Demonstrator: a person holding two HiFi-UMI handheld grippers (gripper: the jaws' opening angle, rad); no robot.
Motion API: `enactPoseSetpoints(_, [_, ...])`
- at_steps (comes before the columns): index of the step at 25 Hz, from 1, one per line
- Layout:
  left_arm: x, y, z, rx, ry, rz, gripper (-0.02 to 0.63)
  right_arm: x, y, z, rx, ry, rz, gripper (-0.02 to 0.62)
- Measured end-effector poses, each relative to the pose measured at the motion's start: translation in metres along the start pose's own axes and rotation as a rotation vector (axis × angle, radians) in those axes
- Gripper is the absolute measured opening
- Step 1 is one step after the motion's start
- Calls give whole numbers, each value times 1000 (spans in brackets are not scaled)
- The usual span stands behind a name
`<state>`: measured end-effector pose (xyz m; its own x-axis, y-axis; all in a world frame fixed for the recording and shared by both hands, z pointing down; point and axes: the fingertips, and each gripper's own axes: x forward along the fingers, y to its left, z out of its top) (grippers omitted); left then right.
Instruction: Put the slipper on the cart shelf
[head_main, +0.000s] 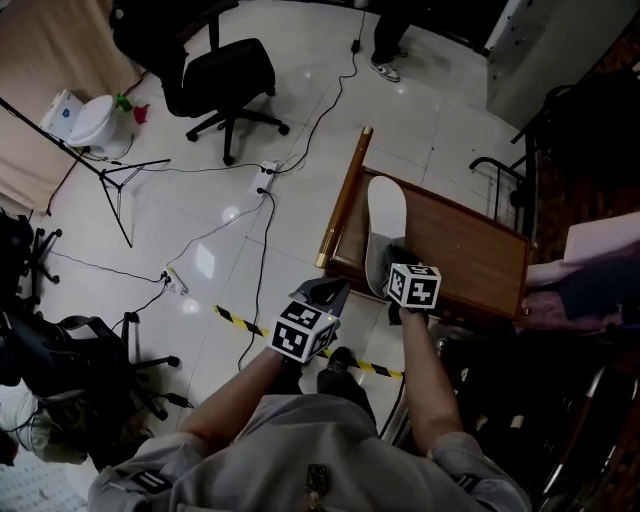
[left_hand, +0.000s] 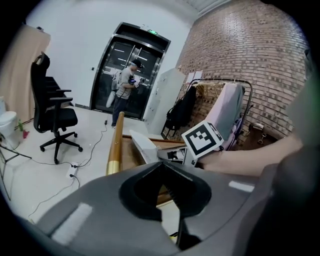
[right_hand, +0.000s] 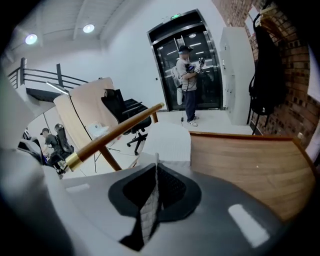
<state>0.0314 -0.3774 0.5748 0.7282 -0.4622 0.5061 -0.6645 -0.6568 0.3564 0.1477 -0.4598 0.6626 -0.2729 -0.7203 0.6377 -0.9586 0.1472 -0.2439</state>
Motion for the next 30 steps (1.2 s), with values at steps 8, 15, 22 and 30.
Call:
enactPoseSetpoints(8, [4,-28,38,99,-37,-150,8,-88,3,36,29,-161,-85,8])
enactPoseSetpoints(15, [1,-61,56,181,-36,-303,8,-178,12,43,64,-288,-203,9])
enactPoseSetpoints(22, [7,-117,52,283,1,-472,8,-268,13,19,124,-391,-366,8])
enactPoseSetpoints(30, [-9,-221,14,379,48,-649,8,-372,19,-62,200,-442,-499,8])
